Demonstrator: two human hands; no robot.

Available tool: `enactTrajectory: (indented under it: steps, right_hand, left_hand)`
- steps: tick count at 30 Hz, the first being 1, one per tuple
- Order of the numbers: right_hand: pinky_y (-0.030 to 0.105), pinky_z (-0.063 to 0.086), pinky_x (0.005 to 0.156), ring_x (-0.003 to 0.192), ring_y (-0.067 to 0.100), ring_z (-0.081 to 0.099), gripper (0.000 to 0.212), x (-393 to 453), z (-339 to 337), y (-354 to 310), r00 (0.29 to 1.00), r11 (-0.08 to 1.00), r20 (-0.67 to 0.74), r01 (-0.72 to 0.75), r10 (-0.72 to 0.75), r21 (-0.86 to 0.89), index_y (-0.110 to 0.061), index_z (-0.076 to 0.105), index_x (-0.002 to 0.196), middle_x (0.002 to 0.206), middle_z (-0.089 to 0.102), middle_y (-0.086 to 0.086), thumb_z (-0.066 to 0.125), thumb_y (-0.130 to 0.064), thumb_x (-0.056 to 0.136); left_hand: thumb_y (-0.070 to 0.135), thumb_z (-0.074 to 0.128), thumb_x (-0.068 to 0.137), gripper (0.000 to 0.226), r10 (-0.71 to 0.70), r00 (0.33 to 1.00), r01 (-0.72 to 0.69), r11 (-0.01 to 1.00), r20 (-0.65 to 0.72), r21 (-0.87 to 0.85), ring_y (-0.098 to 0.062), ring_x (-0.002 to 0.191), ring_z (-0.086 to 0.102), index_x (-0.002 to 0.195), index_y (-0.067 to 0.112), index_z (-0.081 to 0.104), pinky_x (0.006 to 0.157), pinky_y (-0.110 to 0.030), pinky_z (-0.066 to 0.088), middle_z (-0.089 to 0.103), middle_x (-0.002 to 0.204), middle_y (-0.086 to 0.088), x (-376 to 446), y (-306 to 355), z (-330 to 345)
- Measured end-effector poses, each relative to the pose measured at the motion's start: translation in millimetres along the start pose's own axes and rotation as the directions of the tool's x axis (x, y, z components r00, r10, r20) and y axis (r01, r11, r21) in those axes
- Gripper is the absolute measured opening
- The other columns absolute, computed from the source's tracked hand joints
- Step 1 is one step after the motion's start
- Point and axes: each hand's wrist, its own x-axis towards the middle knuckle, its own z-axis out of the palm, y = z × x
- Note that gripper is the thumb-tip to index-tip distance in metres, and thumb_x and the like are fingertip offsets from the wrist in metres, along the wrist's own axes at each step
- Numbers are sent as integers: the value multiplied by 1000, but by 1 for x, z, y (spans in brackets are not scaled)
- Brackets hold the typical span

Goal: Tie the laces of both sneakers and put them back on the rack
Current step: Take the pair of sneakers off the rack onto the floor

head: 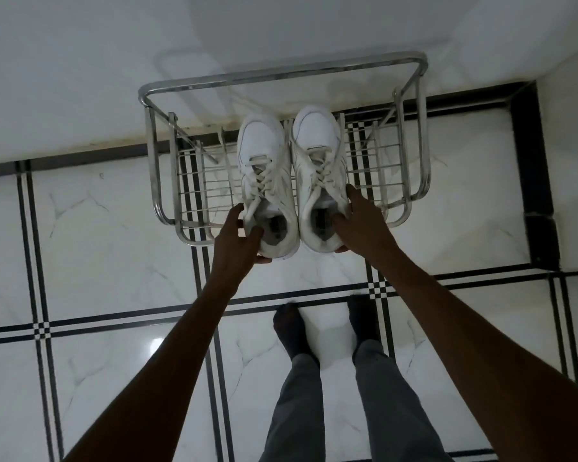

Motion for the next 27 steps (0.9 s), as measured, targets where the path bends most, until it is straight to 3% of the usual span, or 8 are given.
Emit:
enactTrajectory:
  steps: [6,9,11,16,19,22,25,27]
  right_hand:
    - [-10,35,79,101,-7,49,53,-64,14,24,976,975,-110,197,-186,101,4,45,143,113,53,-1,59,7,92]
    - [14,44,102,122,8,54,62,-92,28,53,979,974,-97,189,-178,122,-5,40,149,134,57,8,62,2,91]
    - [30,48,103,124,24,57,65,-109,34,71,991,984,-41,129,-125,123,-14,37,152,136,58,15,62,-5,93]
    - [31,52,90,113,25,62,55,-159,51,127,991,991,48,124,-127,55,-20,41,148,125,61,15,58,-14,96]
    - [41,62,78,96,21,65,51,-178,62,162,991,993,84,99,-104,60,-21,45,144,114,61,7,56,-13,95]
    - [22,59,76,95,16,64,48,-190,79,197,992,997,104,73,-74,14,-15,47,142,113,62,1,56,-11,96]
    - [42,63,79,99,27,69,47,-189,108,235,988,999,149,-32,29,19,-14,48,141,117,65,11,57,-14,95]
    - [38,62,76,95,24,68,45,-181,131,261,984,997,162,-77,79,-14,-13,49,140,117,66,12,57,-14,96]
  left_hand:
    - [17,58,103,49,93,994,-92,995,-56,25,-22,106,70,149,25,43,72,-47,66,62,127,0,-53,-42,5]
    - [14,57,102,44,119,988,-115,993,-103,40,-5,102,64,137,37,46,79,-48,64,61,114,19,-86,-62,12]
    - [12,57,102,44,114,985,-109,993,-128,44,-3,102,64,132,43,46,84,-49,63,61,114,24,-109,-79,20]
    - [14,58,101,48,56,967,-47,998,-249,42,-22,94,72,148,25,49,69,-50,65,69,118,-3,-164,-143,50]
    - [14,56,101,46,-9,971,14,1000,-239,21,-24,84,75,147,19,51,64,-49,65,71,113,-7,-184,-183,70]
    - [14,54,102,45,-71,978,72,997,-196,-5,-25,84,75,147,18,50,57,-45,65,69,116,-10,-191,-226,86]
    - [16,53,104,44,-112,981,114,993,-159,3,-27,91,74,147,18,49,60,-50,65,68,119,-9,-186,-272,98]
    - [15,52,103,42,-134,978,137,991,-158,9,-27,91,73,145,18,50,61,-50,65,68,113,-4,-176,-300,106]
